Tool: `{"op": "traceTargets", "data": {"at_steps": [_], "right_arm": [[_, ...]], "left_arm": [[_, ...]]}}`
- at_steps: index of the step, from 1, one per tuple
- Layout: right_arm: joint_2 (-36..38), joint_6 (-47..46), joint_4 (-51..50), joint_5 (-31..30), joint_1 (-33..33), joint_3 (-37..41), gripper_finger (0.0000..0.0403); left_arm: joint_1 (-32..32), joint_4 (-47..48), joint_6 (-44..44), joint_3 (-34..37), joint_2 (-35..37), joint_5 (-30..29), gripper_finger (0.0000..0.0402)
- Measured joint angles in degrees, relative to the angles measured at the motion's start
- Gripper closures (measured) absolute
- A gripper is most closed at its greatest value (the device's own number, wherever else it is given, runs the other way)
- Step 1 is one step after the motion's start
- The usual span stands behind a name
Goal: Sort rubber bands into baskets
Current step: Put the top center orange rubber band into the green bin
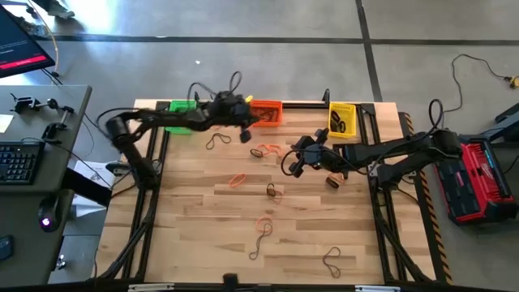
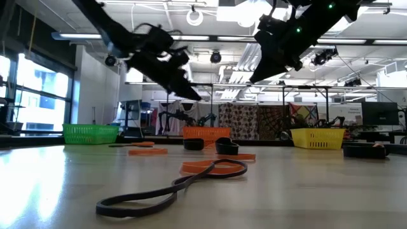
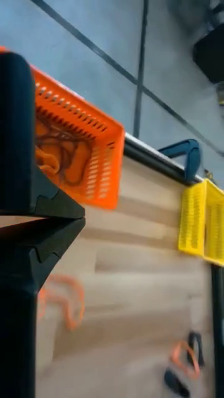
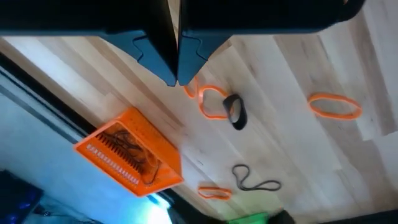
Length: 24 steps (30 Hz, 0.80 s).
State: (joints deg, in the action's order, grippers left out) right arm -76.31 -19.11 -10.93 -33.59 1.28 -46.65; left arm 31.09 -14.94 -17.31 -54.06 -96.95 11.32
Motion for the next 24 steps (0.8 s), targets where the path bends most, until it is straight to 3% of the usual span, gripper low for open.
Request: {"op": "traceTargets", "data": {"at_steps": [10, 17, 24], "right_arm": [[0.0, 0.12, 1.6, 8.33, 1.53, 0.0, 0.0403], [-0.19, 0.11, 1.91, 11.14, 6.27, 0.0, 0.0403], [-1.01, -2.0, 2.22, 11.11, 12.2, 0.0, 0.0396]], "left_arm": [[-5.92, -12.65, 4.93, 24.64, 20.79, 0.18, 0.0401], [-11.87, -13.47, 6.4, 32.57, 29.17, 0.06, 0.0401], [-16.75, -19.33, 7.64, 37.22, 31.4, -0.19, 0.0401]]}}
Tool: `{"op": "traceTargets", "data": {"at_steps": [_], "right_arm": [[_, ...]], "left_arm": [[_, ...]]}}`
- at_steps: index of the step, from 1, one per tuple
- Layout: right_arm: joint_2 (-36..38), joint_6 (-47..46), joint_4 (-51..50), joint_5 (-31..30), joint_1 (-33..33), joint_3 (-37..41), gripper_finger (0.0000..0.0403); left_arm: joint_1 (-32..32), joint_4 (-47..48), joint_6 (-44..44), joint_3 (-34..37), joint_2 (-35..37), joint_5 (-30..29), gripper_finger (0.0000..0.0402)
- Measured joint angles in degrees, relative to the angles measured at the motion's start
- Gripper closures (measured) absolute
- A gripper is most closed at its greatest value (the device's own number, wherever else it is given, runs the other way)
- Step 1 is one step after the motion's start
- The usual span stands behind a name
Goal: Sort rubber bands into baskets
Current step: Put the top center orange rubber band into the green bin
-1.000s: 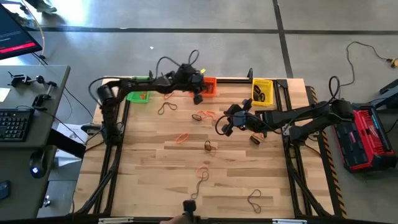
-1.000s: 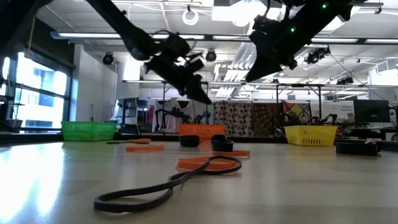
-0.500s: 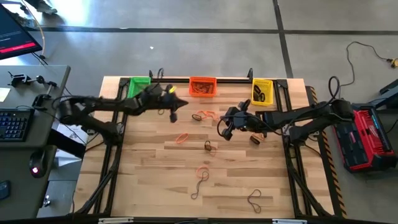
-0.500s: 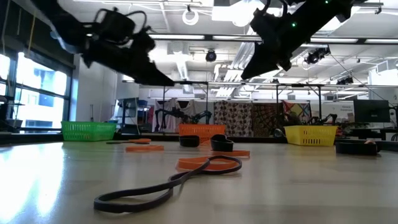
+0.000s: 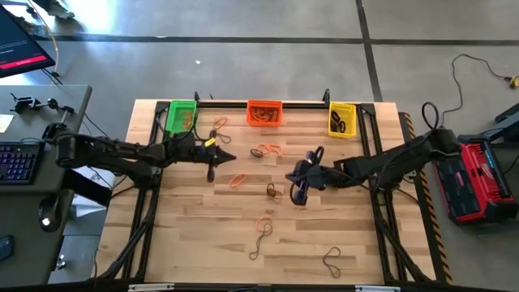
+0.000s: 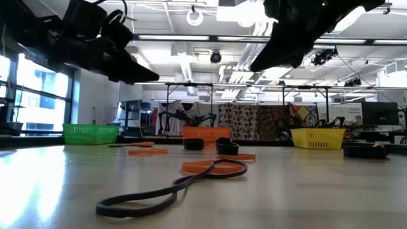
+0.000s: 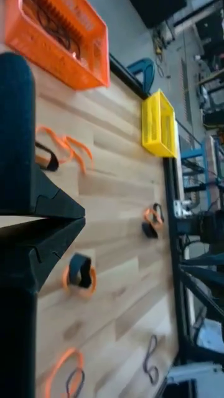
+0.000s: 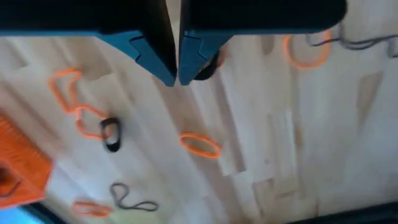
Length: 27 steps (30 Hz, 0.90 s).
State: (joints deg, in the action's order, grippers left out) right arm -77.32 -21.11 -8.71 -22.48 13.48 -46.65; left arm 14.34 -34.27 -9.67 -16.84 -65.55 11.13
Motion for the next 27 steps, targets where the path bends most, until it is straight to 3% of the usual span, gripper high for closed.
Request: {"op": "traceTargets", "data": {"at_steps": [7, 16, 27], "right_arm": [[-6.18, -5.53, 0.95, -1.03, 3.46, -0.02, 0.0343], [-17.7, -6.02, 10.83, 0.66, 3.72, -0.02, 0.0265], [-24.0, -5.6, 14.57, -5.41, -2.53, -0.02, 0.0252]], "left_arm": [[-2.47, -4.48, 2.06, 3.12, -0.16, -0.76, 0.0401], [-3.64, -4.53, 2.1, 3.85, -0.16, -6.14, 0.0401], [-3.63, -4.56, 1.62, 3.85, -0.16, -6.82, 0.0401]]}}
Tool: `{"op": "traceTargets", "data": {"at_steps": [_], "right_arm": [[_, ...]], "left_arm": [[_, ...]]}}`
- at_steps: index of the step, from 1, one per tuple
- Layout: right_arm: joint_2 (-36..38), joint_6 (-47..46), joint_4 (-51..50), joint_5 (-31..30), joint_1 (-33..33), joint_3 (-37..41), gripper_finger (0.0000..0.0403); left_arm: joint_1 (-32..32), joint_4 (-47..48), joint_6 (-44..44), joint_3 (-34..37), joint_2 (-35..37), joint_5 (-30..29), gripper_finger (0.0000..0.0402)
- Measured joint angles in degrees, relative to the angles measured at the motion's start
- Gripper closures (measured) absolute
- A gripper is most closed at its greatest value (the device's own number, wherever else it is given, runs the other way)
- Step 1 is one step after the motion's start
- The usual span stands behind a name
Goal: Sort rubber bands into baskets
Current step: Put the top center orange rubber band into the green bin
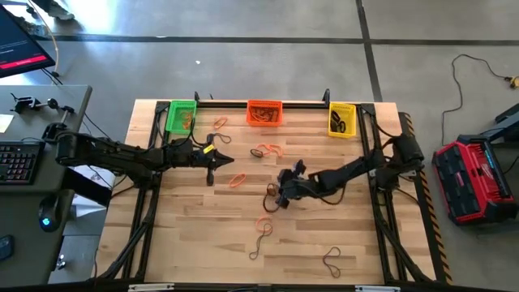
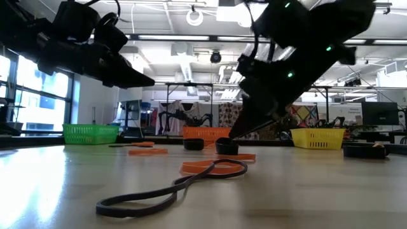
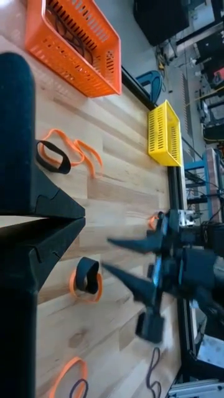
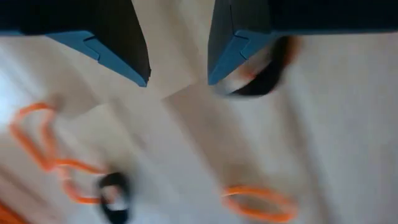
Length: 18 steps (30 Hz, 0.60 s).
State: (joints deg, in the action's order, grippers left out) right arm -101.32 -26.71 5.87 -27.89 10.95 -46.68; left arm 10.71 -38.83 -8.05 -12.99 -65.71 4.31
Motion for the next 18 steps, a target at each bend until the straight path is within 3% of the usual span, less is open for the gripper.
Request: {"op": "traceTargets", "data": {"at_steps": [11, 18], "right_arm": [[-0.26, 1.17, 0.48, -0.24, -15.48, 0.0, 0.0252], [-0.99, 3.25, 1.44, 6.04, -21.67, 0.0, 0.0252]], "left_arm": [[0.01, 0.11, 0.11, 0.0, 0.0, -0.04, 0.0401], [0.01, 0.46, 0.13, 0.0, 0.0, -0.06, 0.0401]]}}
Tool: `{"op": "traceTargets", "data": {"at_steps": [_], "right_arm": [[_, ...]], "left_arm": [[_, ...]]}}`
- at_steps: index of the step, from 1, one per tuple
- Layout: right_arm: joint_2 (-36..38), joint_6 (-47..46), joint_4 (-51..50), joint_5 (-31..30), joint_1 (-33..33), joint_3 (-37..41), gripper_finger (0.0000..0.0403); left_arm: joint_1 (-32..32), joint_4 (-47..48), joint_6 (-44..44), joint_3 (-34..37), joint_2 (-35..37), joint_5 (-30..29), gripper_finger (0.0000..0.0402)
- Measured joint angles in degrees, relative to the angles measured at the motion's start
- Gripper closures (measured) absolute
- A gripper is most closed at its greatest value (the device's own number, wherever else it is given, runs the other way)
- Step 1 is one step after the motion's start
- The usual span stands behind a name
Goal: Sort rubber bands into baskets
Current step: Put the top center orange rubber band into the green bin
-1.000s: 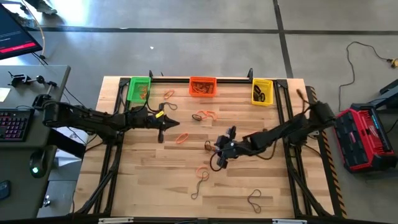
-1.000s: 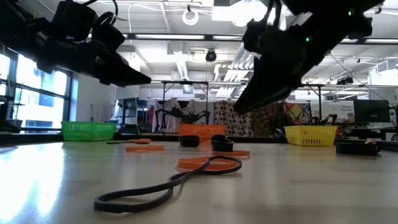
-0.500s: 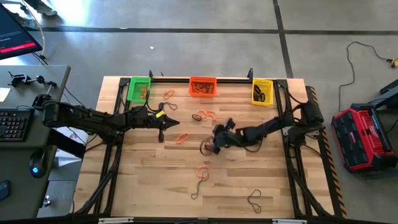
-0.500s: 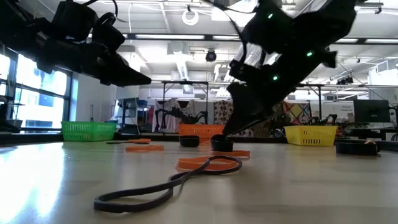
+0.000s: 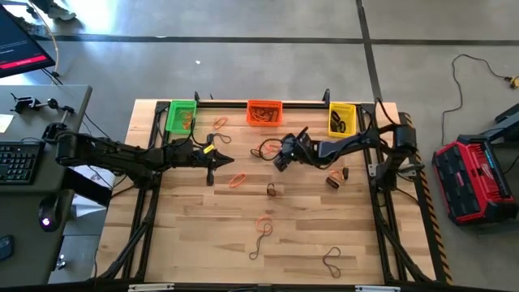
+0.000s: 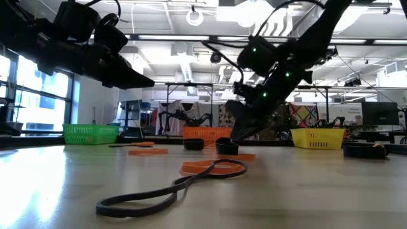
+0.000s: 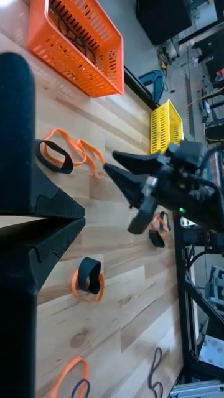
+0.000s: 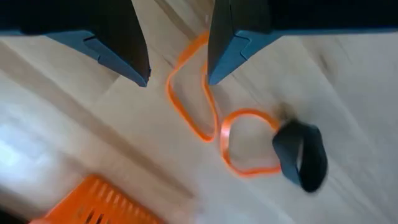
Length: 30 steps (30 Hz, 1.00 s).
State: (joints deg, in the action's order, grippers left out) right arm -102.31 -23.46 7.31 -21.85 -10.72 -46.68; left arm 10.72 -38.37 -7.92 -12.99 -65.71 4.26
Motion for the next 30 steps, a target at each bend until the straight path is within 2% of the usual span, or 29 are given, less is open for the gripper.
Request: {"op": "traceTargets", "data": {"at_steps": [4, 8, 11, 17, 21, 30], "right_arm": [[-3.05, 0.54, 1.14, 3.98, -1.33, -0.02, 0.0252], [-5.1, 0.55, 2.39, 3.58, -1.55, -0.24, 0.026], [-5.26, 0.3, 4.15, 3.32, -1.32, -0.19, 0.0293], [-4.78, 4.34, 4.04, 3.39, -0.8, -1.76, 0.0393], [-4.27, 6.43, 1.86, 3.33, -0.81, -5.36, 0.0386], [-3.97, 12.24, -14.65, -0.58, -0.77, -16.38, 0.0401]], "left_arm": [[0.02, 0.0, -0.06, 0.0, 0.0, -0.01, 0.0401], [0.02, -0.46, 0.28, 0.18, 0.0, 0.01, 0.0401], [0.02, -2.1, 0.43, 1.64, 0.0, 0.01, 0.0401], [0.13, -5.3, 2.98, 4.36, 0.0, -0.7, 0.0401], [0.13, -4.9, 3.34, 4.77, 0.0, -2.12, 0.0401], [0.07, -8.55, 5.52, 4.81, 0.0, -3.29, 0.0401]]}}
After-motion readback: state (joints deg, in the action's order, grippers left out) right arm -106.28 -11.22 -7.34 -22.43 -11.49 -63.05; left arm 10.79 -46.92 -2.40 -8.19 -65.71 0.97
